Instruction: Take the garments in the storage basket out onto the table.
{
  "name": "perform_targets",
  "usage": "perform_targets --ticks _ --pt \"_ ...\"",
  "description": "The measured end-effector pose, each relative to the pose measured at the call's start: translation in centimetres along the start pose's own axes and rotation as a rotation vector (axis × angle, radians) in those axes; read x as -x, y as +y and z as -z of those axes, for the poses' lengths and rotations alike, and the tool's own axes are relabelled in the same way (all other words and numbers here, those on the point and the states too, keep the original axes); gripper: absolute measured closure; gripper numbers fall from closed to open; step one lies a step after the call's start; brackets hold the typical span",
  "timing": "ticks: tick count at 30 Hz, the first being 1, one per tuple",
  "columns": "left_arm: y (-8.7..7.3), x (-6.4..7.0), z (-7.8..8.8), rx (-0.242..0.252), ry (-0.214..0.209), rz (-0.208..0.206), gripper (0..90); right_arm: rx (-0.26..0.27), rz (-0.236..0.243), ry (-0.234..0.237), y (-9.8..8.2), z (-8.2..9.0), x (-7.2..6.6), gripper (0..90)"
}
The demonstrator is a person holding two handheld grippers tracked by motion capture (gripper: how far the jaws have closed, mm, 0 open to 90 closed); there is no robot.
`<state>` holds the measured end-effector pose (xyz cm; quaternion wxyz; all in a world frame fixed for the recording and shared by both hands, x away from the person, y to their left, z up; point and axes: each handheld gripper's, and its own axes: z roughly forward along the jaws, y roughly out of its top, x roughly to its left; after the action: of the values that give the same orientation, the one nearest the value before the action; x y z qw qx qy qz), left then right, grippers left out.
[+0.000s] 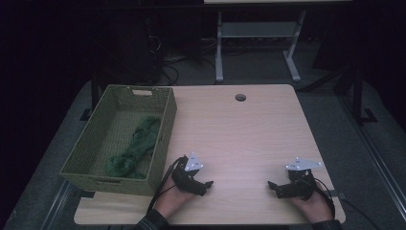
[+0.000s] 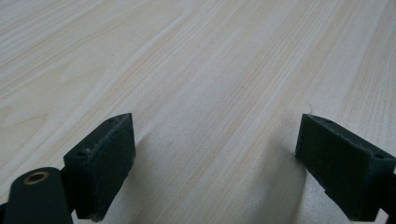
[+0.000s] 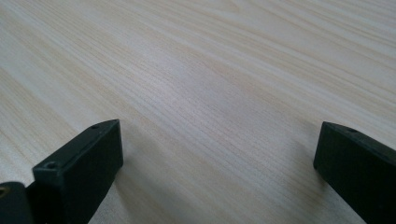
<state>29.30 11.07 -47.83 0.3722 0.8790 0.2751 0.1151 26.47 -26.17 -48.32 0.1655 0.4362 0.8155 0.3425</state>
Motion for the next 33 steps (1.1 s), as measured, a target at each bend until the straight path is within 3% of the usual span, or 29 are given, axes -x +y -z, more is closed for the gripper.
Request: perform_targets --ticks 14,18,27,33 --pt "0.2 -0.3 0.0 -0.009 -0.011 -0.019 11.1 -0.002 0.001 0.002 0.0 0.0 0.0 0.8" --pt "0.5 -0.4 0.4 0.016 -0.016 -0.003 11.1 -0.002 0.000 0.003 0.0 0.0 0.0 0.8" --pt "1.0 -1.0 1.2 0.015 -0.036 0.023 11.9 -0.002 0.000 0.003 0.0 0.0 0.0 0.8" --pt "1.6 -0.9 2.0 0.012 -0.025 0.011 12.0 -0.002 0.000 0.003 0.0 0.0 0.0 0.8"
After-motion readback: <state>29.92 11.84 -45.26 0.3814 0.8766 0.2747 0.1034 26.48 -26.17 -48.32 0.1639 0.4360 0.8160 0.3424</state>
